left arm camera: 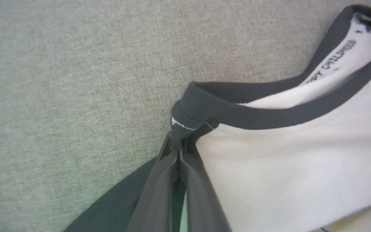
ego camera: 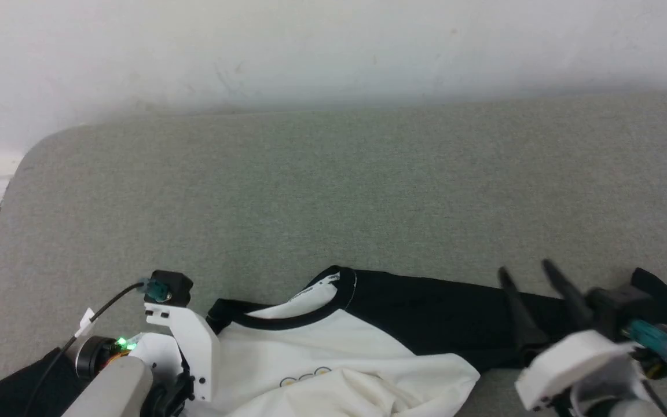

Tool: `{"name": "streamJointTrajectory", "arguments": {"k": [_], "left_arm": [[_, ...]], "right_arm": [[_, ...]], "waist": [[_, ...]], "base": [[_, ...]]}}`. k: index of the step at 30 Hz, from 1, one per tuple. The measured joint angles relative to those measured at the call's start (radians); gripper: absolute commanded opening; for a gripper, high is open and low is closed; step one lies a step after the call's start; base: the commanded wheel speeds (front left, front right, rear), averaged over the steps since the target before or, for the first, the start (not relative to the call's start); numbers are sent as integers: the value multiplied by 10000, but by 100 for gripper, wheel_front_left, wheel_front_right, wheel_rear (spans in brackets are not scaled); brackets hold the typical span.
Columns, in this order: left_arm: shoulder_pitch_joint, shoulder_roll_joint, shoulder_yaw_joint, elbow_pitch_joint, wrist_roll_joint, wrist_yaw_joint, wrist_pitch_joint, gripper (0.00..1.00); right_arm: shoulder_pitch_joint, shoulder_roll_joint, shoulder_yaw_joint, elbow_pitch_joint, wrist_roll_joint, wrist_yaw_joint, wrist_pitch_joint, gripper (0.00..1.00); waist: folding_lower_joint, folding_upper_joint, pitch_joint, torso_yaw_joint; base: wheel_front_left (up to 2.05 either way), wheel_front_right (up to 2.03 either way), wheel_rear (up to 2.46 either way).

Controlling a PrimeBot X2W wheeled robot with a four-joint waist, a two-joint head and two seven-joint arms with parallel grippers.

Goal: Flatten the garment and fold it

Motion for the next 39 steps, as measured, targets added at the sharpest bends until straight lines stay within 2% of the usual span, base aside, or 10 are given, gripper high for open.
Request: {"name": "streamJointTrajectory", "arguments": {"k": [5,10,23,24,25,26,27,28,32,39], "left_arm": [[168,-117,109,-575,73,226,-658,0],[161,-242,52,-1210,100,270,-777,0],[-208,-518,-71,-1555,169,244,-940,0],[-208,-527,-71,-1549,163,244,-951,0],[-208,-531,-65,-1538,144,244,-951,0],[-208,-537,-65,-1519,138,242,-953,0],[-208,-541,-65,-1499,136,240,-972,0],[-208,-539,-61,-1478,125,240,-982,0],[-222,-541,-35,-1365,48,167,-1028,0],[-1008,-401,157,-1348,100,90,-1329,0]], "right_arm": [[-1264,-159,815,2092,500,0,2038,100],[-3013,-815,2031,3885,1325,-8,3731,100],[-6506,-1024,4872,7706,3177,-10,6004,100],[-6696,-1030,4955,7868,3404,-12,6345,85],[-6841,-1035,5020,7990,3615,-12,6638,59],[-6975,-1060,5127,8069,3772,-13,6897,44],[-7073,-1070,5210,8119,3939,-13,7150,7],[-7116,-1072,5239,8161,4155,-15,7306,0],[-7102,-1152,5593,8161,4696,-12,7423,0],[-7208,-1829,5511,7898,4711,4,5567,0]], "waist": [[1,0,-64,291],[1,0,37,653],[-1,0,827,1329],[-2,0,856,1366],[-2,0,879,1392],[-1,0,892,1412],[-1,0,893,1419],[-1,0,887,1413],[-1,0,793,1349],[0,0,345,1175]], "base": [[0,0,0],[0,0,0],[0,0,0],[0,0,0],[0,0,0],[0,0,0],[0,0,0],[0,0,0],[0,0,0],[0,0,0]]}}
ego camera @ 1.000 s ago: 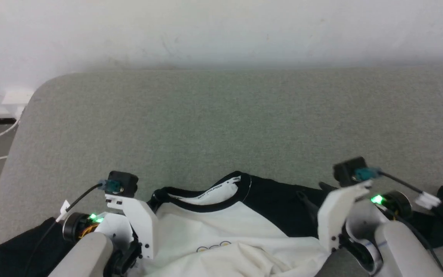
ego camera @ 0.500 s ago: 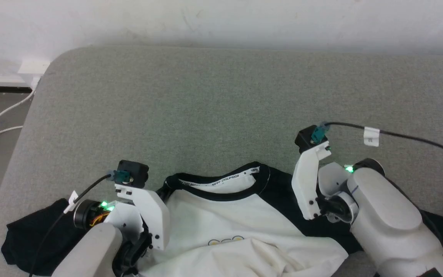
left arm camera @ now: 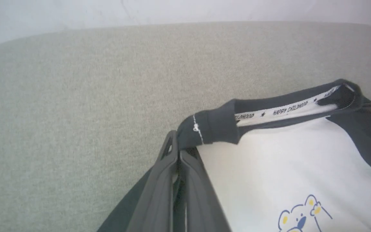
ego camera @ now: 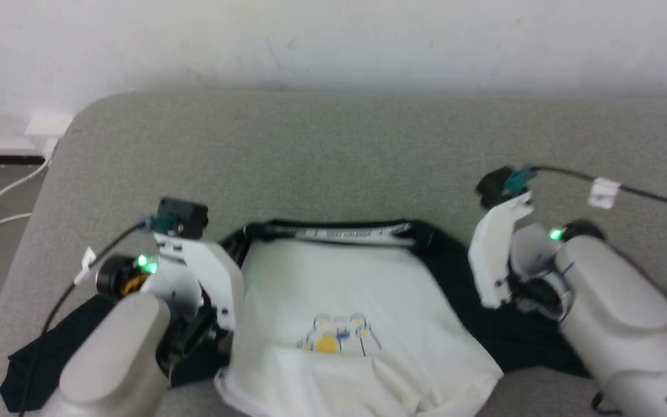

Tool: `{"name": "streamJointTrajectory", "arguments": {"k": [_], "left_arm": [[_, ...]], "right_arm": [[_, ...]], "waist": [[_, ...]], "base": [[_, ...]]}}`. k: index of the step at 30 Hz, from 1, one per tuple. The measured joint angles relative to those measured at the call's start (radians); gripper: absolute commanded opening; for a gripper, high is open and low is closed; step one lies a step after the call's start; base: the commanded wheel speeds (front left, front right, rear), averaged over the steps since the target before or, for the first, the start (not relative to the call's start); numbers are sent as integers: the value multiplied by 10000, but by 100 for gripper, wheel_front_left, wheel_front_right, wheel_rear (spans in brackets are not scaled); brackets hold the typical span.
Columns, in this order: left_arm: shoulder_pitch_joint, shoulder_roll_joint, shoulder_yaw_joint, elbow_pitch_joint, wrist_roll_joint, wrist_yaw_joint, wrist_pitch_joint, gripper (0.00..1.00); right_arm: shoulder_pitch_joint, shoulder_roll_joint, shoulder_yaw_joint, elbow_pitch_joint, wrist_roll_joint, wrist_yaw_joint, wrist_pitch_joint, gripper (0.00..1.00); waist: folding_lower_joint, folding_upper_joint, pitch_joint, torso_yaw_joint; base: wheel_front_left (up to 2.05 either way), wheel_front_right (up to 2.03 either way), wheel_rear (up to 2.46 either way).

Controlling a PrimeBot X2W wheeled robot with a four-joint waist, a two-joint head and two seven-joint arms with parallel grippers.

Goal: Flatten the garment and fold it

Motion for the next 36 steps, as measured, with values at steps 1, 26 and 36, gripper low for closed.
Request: {"name": "streamJointTrajectory", "arguments": {"k": [1,26,36], "left_arm": [[-266,13,13,-2,35,-27,-6,0],[-10063,-930,1068,4834,1592,-360,-4050,0],[-9932,-1398,1072,6836,1379,-855,-4930,0]], "right_arm": [[-152,-151,-146,-6,-107,0,-267,0],[-7614,775,-4431,901,-4886,138,-5816,0],[-7495,1223,-4079,2757,-5219,98,-6874,0]], "waist": [[0,1,-79,-28],[1,1,1742,-1129],[1,1,2717,-1264]], "base": [[0,0,0],[0,0,0],[0,0,0]]}}
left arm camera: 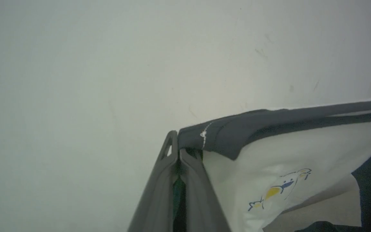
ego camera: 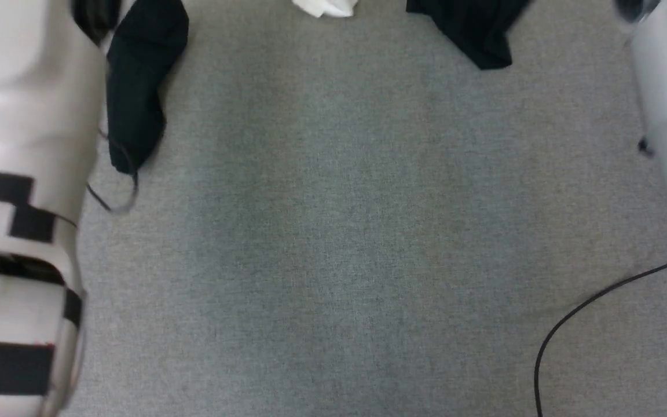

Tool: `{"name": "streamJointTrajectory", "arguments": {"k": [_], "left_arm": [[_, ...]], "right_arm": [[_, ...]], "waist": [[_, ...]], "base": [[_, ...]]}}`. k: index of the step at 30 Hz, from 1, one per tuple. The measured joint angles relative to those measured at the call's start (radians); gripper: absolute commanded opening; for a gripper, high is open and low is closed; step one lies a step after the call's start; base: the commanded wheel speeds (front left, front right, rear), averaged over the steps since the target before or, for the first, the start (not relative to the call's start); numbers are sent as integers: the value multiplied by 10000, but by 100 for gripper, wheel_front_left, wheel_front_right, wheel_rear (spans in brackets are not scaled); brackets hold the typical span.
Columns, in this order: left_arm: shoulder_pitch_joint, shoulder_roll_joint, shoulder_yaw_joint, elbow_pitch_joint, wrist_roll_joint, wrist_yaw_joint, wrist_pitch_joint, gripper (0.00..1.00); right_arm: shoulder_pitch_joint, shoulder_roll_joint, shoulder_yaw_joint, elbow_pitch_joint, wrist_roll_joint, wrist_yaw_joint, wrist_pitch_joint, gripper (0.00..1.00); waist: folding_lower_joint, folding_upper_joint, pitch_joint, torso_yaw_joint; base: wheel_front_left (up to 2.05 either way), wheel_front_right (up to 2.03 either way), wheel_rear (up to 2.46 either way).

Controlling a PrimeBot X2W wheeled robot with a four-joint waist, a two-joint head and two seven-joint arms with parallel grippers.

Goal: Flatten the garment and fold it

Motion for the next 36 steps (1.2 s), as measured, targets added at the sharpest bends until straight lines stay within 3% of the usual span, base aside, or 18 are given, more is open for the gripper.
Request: {"name": "streamJointTrajectory", "arguments": {"k": [9,17,23,28,32,36], "left_arm": [[2891,-656,105,961,-550,-499,-458,0],[6594,-734,399,-449,-658,-431,-541,0],[9468,-604,201,-2307,-635,-73,-314,0],[11905,-130,40,-5114,-746,742,800,0],[13930,357,-38,-7772,-895,1636,1981,0],[15615,796,-102,-9885,-1122,2426,3032,0]], "right_arm": [[2242,157,1001,1442,1016,-23,-382,0],[5498,-13,1962,397,2487,-25,-1020,0],[8408,-686,2042,-1808,3177,-23,-748,0],[11212,-1003,953,-4462,3047,-12,209,0],[13616,-652,-316,-6962,2405,8,1536,0],[15728,242,-1503,-9246,1549,50,2815,0]], "waist": [[-2,0,-119,194],[-5,0,-1381,311],[-7,0,-2560,354],[-7,0,-3475,353],[-6,0,-4058,328],[-6,0,-4412,307]], "base": [[0,0,0],[0,0,0],[0,0,0],[0,0,0],[0,0,0],[0,0,0]]}}
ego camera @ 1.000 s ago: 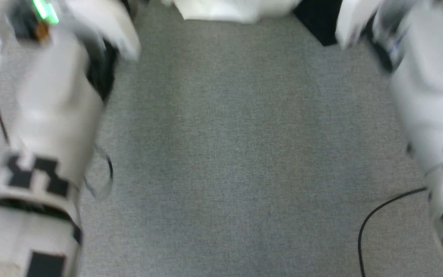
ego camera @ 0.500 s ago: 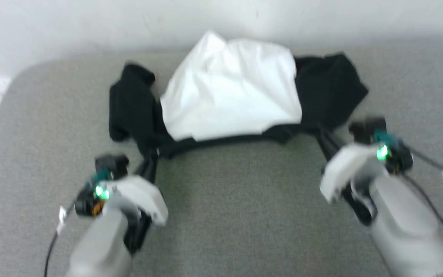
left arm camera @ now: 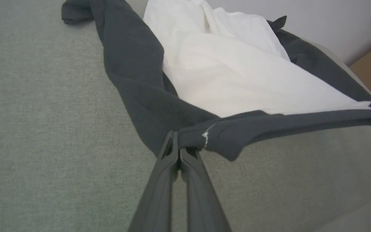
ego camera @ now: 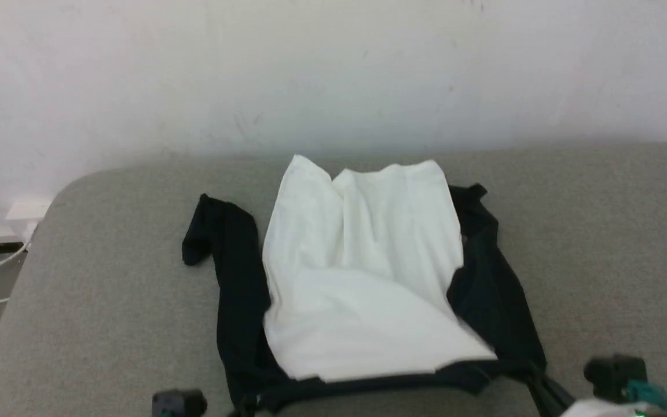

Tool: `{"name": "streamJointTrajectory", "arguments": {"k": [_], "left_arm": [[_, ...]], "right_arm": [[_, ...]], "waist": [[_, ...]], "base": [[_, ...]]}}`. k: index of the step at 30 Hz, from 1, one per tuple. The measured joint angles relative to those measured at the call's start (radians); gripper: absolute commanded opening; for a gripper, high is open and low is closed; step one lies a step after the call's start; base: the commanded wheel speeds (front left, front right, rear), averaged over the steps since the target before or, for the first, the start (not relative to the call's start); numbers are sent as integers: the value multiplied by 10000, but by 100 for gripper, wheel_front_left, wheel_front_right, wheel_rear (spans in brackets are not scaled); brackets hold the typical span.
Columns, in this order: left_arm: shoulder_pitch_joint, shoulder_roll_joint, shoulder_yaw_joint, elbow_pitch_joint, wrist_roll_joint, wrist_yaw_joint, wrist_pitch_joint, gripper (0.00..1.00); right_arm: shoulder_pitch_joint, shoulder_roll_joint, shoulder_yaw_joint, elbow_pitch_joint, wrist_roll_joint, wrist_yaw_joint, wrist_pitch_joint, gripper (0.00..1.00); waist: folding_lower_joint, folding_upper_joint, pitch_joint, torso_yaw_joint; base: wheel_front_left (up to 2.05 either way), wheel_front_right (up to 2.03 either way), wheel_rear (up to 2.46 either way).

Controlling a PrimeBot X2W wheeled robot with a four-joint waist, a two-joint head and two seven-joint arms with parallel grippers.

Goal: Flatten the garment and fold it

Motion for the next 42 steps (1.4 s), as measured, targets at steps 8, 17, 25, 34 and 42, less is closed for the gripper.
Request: {"name": "streamJointTrajectory", "arguments": {"k": [8,17,25,34,42], "left_arm": [[1874,213,-268,-1289,-545,803,1379,0],[1684,-257,-410,219,-968,433,1133,100],[1147,-284,194,-6,-825,349,-196,100],[-1042,451,1626,-276,-376,385,-1220,100],[-4487,780,2079,2420,-476,-182,-918,100]], "right_arm": [[2124,558,-713,-1498,-754,15,1377,0],[1979,512,-86,-2,-1001,-75,1122,100],[1618,401,82,-1043,-671,-150,-920,100],[1083,389,-309,-3028,-734,-151,-1837,100],[193,393,-184,-3724,-809,-151,-1825,100]], "waist": [[3,-1,23,64],[4,-1,346,123],[4,-1,358,118],[5,-1,712,-79],[6,-1,1581,-345]], "base": [[0,0,0],[0,0,0],[0,0,0],[0,0,0],[0,0,0]]}}
